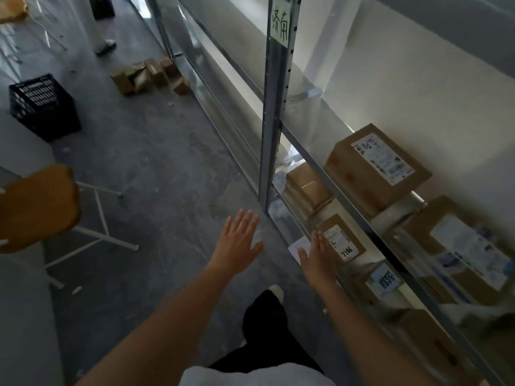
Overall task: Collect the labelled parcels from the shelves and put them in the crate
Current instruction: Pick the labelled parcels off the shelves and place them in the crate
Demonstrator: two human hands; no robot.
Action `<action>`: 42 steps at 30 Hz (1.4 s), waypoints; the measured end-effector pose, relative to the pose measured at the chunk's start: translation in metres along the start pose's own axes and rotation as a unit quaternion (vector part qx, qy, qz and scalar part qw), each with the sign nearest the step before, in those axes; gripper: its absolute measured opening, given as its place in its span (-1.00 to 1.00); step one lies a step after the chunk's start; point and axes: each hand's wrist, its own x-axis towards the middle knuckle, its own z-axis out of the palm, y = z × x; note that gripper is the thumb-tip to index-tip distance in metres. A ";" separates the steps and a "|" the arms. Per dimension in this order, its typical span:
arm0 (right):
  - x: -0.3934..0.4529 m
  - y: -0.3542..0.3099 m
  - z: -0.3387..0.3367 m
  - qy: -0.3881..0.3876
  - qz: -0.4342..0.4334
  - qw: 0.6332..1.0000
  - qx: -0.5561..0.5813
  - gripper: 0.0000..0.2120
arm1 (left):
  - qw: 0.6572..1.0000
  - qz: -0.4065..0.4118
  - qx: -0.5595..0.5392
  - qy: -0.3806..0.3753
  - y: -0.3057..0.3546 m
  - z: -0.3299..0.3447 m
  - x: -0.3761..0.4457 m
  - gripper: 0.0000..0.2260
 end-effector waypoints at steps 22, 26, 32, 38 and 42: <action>0.130 -0.035 0.015 0.128 0.283 0.929 0.203 -0.39 | 0.975 0.166 -0.035 -0.142 -0.061 -0.027 0.246 -0.47; 0.152 -0.055 0.041 0.159 0.340 0.890 0.260 -0.41 | 0.967 0.115 -0.142 -0.178 -0.072 -0.007 0.263 -0.47; 0.200 -0.060 0.080 0.189 0.380 0.847 0.319 -0.42 | 0.954 0.085 -0.183 -0.222 -0.081 0.042 0.302 -0.46; 0.242 -0.031 0.111 0.262 0.431 0.790 0.348 -0.50 | 0.943 0.050 -0.252 -0.212 -0.069 0.098 0.352 -0.41; 0.268 -0.008 0.124 0.281 0.434 0.767 0.381 -0.50 | 0.937 0.017 -0.280 -0.208 -0.064 0.134 0.381 -0.41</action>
